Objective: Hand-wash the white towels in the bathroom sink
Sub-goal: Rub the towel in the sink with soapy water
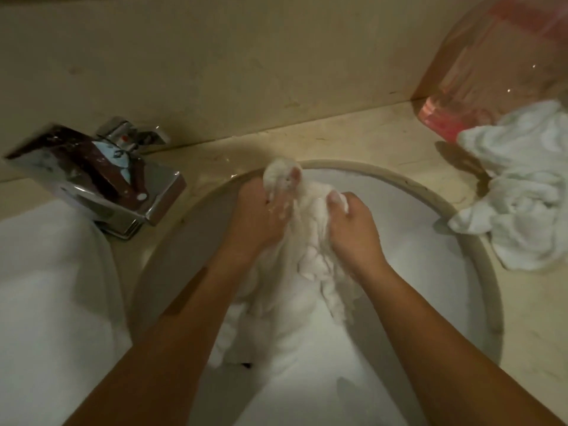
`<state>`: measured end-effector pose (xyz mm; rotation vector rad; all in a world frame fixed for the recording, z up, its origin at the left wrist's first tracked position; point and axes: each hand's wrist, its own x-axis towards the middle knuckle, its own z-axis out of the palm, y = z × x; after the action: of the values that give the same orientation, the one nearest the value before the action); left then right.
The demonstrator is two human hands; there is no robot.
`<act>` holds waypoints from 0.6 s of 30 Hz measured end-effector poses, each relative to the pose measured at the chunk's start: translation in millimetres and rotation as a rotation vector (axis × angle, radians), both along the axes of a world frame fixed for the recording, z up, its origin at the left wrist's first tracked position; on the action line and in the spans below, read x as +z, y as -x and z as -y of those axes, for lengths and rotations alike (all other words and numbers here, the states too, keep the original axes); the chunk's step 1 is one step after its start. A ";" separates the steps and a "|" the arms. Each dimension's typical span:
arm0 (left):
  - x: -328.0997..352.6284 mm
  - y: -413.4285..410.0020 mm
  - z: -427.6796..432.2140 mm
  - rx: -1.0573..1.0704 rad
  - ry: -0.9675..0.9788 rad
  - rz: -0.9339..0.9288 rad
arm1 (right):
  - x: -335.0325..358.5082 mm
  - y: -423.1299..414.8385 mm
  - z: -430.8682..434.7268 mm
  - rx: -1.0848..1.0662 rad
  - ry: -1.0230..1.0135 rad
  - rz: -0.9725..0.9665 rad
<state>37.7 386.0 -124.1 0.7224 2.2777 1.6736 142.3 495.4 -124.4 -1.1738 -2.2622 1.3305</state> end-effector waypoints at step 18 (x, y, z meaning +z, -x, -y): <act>17.8 -37.7 -14.6 -0.119 0.167 -0.144 | 22.0 0.2 25.1 -0.239 0.404 -0.270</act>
<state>75.4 400.6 -106.3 0.9458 2.3830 1.4011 142.1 470.2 -102.4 -1.2467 -1.6569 1.7729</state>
